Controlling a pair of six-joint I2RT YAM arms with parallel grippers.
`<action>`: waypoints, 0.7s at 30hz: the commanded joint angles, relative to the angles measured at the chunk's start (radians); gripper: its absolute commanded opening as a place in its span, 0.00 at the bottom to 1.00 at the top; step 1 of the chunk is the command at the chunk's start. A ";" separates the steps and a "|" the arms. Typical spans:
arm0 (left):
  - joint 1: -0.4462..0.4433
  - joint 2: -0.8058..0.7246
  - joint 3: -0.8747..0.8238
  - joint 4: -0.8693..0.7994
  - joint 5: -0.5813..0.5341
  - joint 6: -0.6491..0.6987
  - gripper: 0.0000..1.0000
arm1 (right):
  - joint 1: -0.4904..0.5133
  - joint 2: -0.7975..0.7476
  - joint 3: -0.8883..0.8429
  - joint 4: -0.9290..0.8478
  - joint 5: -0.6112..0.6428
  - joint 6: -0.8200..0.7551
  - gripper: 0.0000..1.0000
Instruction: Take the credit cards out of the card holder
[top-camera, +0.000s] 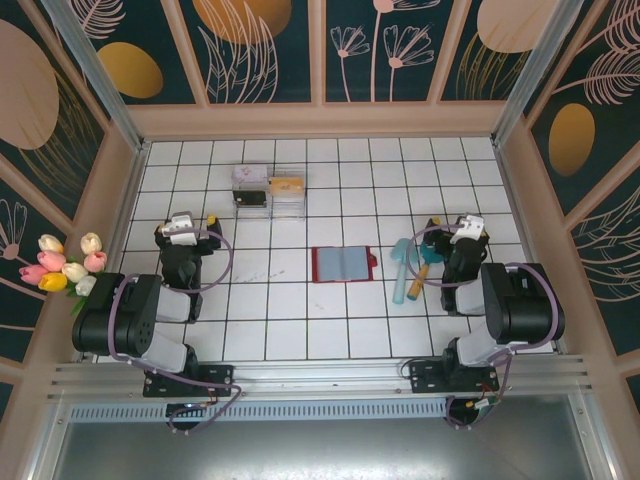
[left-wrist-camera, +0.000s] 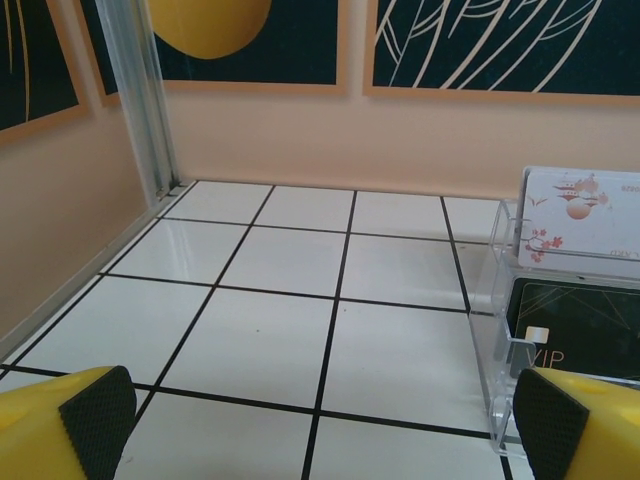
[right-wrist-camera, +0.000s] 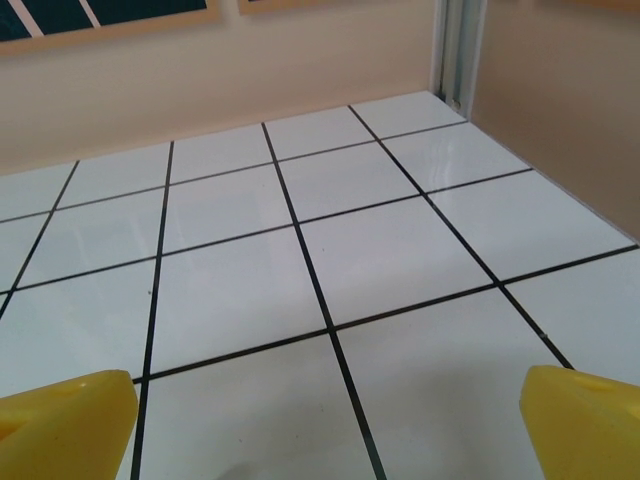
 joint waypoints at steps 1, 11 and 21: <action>0.014 0.011 0.042 -0.018 -0.021 -0.016 0.99 | -0.001 0.006 0.019 0.067 -0.017 -0.001 0.99; 0.017 0.009 0.036 -0.010 -0.020 -0.019 0.99 | -0.002 0.005 0.019 0.066 -0.018 0.000 0.99; 0.019 0.013 0.046 -0.025 -0.015 -0.019 0.99 | -0.002 0.006 0.018 0.066 -0.017 -0.002 0.99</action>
